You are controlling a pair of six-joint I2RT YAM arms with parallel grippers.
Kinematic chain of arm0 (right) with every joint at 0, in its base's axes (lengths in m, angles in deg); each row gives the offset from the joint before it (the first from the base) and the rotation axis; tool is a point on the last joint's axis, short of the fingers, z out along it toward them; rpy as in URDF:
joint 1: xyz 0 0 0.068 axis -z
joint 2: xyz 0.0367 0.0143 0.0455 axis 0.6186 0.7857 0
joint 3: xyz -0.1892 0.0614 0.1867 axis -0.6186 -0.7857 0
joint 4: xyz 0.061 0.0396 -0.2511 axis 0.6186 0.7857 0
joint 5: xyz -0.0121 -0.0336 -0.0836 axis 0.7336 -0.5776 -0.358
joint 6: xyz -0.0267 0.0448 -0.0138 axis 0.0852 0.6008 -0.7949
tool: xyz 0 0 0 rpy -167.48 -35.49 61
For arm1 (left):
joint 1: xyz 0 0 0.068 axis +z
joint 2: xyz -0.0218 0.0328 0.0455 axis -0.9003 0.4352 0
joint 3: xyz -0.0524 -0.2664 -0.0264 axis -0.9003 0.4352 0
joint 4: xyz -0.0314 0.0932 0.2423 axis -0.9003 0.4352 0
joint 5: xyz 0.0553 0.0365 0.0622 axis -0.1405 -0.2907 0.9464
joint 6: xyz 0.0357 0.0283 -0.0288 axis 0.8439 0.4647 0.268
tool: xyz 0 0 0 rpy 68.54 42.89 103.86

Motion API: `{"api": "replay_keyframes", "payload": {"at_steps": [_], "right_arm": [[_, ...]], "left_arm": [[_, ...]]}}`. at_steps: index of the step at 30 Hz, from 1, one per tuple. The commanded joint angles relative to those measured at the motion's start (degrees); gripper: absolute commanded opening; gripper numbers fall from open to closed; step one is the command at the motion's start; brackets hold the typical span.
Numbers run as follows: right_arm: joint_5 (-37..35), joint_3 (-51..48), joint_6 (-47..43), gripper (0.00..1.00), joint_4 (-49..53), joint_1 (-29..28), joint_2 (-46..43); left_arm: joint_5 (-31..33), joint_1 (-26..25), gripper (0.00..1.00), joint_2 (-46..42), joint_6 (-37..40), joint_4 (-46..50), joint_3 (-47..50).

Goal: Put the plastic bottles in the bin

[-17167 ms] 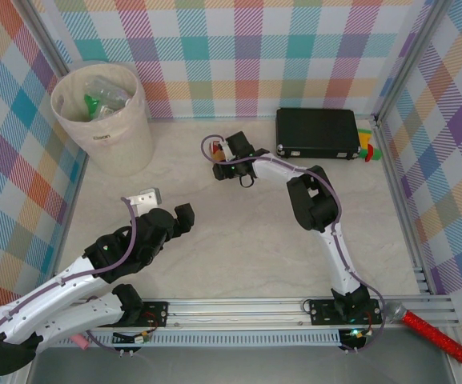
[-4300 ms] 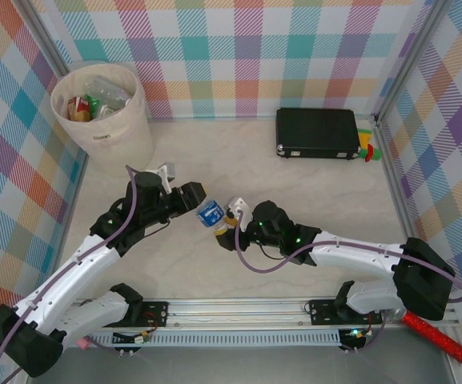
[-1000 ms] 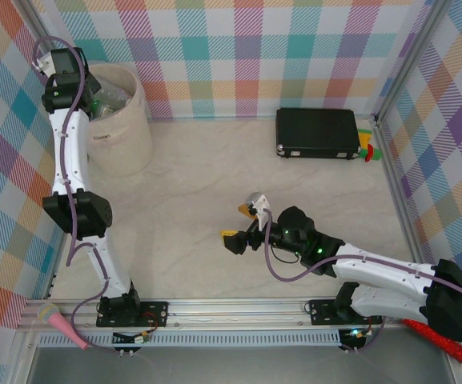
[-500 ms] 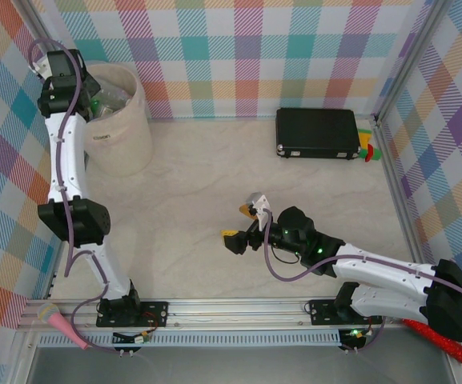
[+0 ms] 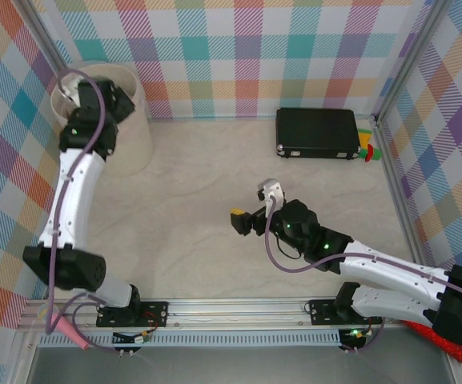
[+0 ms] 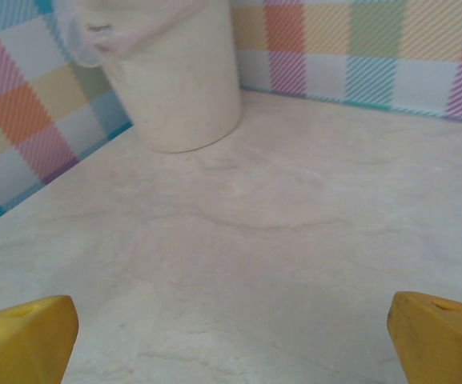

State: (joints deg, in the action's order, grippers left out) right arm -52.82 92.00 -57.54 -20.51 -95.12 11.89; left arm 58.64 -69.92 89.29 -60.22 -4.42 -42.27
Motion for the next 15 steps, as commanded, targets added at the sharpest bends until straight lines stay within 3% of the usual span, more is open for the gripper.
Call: {"api": "replay_keyframes", "payload": {"at_steps": [1,11,15], "right_arm": [[-8.4,3.4,-0.2,0.99,5.6,1.1,-1.3],[-18.5,1.9,-1.1,0.99,8.4,7.3,-1.3],[-21.1,0.2,-4.6,0.99,8.3,10.2,-0.5]], "left_arm": [[1.9,-5.0,1.00,-8.1,-0.9,-6.5,10.4],[16.4,-29.9,1.00,-23.2,-0.4,-7.5,36.8],[18.7,-33.8,1.00,-24.3,-3.9,-4.8,41.7]]}}
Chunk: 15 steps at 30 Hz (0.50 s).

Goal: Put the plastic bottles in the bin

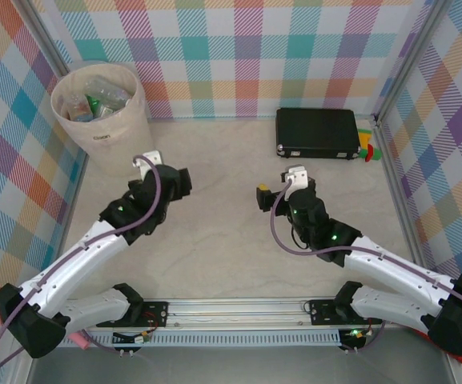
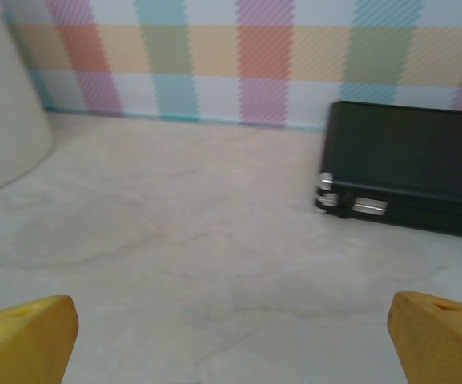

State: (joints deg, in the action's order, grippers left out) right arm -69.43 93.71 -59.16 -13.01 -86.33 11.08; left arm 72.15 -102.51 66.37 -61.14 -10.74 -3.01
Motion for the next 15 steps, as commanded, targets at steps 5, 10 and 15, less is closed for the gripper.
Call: {"api": "replay_keyframes", "payload": {"at_steps": [5,10,15], "right_arm": [[-8.5,-5.5,-7.4,0.99,-1.0,5.7,0.8],[-8.5,-10.0,-5.1,0.99,-0.8,11.6,-0.8],[-8.1,-16.4,-9.9,0.99,-9.7,14.7,-2.2]], "left_arm": [[7.0,-1.1,1.00,-2.9,-4.8,1.7,8.0],[14.4,0.1,1.00,-2.4,-5.3,0.2,11.2],[12.3,6.8,1.00,-2.0,1.6,-6.9,17.0]]}}
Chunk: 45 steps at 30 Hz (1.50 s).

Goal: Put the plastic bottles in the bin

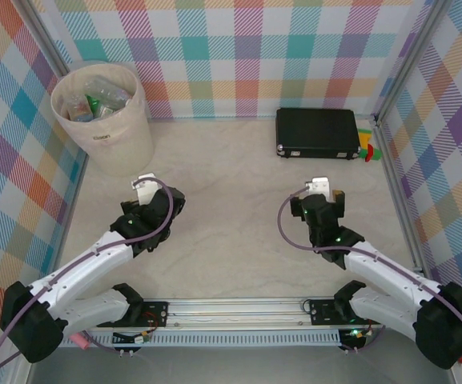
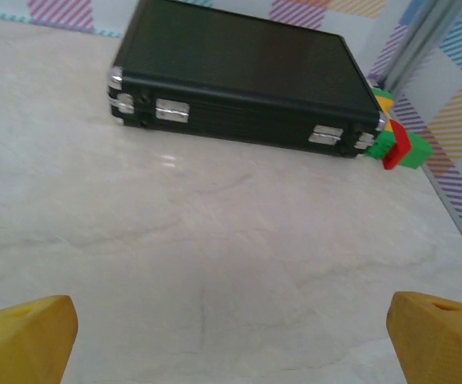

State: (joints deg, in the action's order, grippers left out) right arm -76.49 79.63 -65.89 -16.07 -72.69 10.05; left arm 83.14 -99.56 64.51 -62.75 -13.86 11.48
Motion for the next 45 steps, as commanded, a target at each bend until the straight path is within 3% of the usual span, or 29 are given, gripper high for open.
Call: {"api": "replay_keyframes", "payload": {"at_steps": [1,5,7,11,15,19,29,32,37,40,41,42,45], "right_arm": [[-1.1,-2.7,-3.0,0.99,-7.3,1.7,-1.4],[-0.9,-3.4,-3.7,0.99,-9.6,4.5,-0.9],[-0.6,-3.5,-3.5,0.99,-10.9,6.6,0.4],[2.6,-4.2,-2.5,0.99,-15.1,11.9,3.7],[3.8,-4.2,0.1,0.99,-19.5,16.8,9.1],[3.8,-4.3,-0.9,0.99,-27.0,19.4,14.7],[19.2,-10.0,-5.6,0.99,-57.0,25.4,29.0],[28.4,-10.2,-7.3,0.99,-56.2,26.3,29.0],[34.4,-12.1,-7.4,0.99,-63.9,28.3,33.9],[36.8,-9.9,-7.0,0.99,-56.8,29.1,32.3],[36.7,-8.5,-7.0,0.99,-56.5,29.2,33.4],[36.7,-6.6,-6.5,0.99,-52.0,29.5,33.0],[41.4,-3.3,-4.7,0.99,-45.0,32.4,32.7]], "left_arm": [[-1.1,6.6,1.00,-0.4,4.8,-4.8,3.1],[-10.1,18.9,1.00,-0.6,5.3,-8.6,6.1],[-15.1,21.9,1.00,-0.5,8.6,-15.4,8.6],[-15.3,24.2,1.00,4.0,14.1,-24.3,11.1],[-13.4,27.3,1.00,11.6,14.8,-32.8,11.8],[-18.6,29.9,1.00,16.7,17.7,-46.2,15.3],[-28.4,33.9,1.00,24.1,20.5,-72.2,21.2],[-31.2,34.0,1.00,24.4,21.6,-72.1,21.0],[-40.0,34.0,1.00,25.8,25.2,-74.9,21.5],[-49.3,33.9,1.00,32.8,29.3,-85.3,22.6],[-51.3,34.0,0.99,31.7,30.0,-80.3,20.9],[-50.4,33.9,1.00,30.8,29.8,-74.4,18.9],[-47.6,32.9,1.00,31.5,30.0,-75.3,18.9]]}}
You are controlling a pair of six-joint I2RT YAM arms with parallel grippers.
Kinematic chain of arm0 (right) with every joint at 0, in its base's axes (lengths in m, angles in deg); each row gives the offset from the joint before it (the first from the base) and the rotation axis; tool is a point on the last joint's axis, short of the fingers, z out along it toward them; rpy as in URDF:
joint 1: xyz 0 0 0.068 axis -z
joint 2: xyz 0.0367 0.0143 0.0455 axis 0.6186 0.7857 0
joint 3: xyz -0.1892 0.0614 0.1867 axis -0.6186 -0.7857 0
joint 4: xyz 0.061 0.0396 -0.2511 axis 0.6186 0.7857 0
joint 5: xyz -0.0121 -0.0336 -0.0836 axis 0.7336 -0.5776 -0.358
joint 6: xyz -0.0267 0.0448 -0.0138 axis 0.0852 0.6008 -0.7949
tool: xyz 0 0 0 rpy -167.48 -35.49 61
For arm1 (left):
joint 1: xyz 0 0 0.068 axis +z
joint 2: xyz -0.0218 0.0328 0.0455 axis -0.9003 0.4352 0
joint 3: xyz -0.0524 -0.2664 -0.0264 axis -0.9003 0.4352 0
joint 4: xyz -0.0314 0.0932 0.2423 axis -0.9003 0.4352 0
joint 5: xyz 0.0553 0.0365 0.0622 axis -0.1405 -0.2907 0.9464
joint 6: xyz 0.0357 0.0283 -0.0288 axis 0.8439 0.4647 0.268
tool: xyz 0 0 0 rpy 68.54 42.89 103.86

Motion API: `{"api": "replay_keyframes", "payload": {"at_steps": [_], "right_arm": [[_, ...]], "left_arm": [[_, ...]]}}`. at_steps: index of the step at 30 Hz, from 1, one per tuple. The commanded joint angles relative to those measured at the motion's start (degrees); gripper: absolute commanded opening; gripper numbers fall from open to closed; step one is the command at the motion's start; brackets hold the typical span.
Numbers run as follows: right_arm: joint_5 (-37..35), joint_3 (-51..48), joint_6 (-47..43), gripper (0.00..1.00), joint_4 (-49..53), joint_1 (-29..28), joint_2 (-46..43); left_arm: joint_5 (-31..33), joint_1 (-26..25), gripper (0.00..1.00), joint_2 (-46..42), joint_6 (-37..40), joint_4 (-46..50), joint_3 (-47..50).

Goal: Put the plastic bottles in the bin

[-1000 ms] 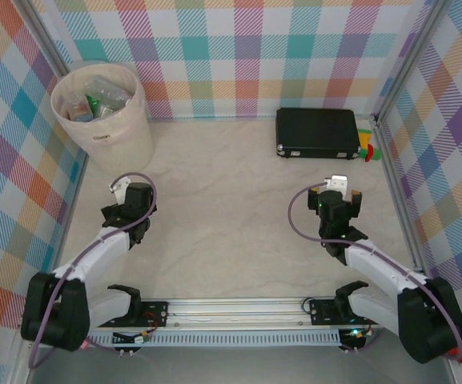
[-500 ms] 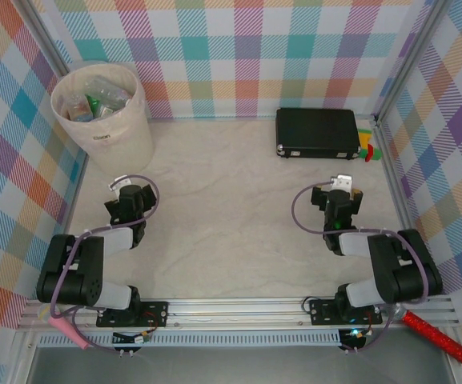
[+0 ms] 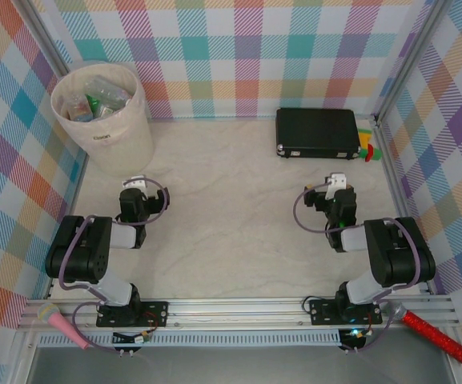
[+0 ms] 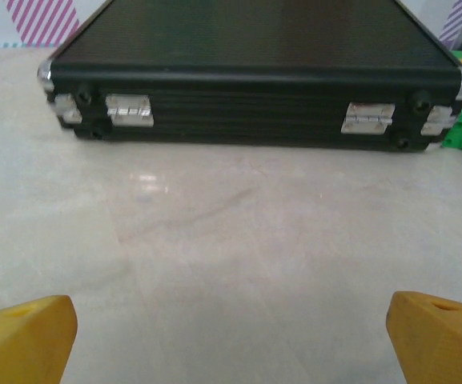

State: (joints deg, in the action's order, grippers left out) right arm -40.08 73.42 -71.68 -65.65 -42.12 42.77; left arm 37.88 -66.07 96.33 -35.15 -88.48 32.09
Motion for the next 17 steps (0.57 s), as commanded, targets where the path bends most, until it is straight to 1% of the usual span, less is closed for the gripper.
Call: {"api": "replay_keyframes", "payload": {"at_steps": [1,17], "right_arm": [[4.8,2.8,1.1,0.99,4.1,1.8,0.1],[5.0,2.9,1.2,0.99,4.5,1.8,0.1]], "left_arm": [[-1.3,-1.2,1.00,0.0,2.7,-1.6,-1.7],[-0.6,-1.6,1.00,-0.1,3.0,-0.9,-1.8]]}}
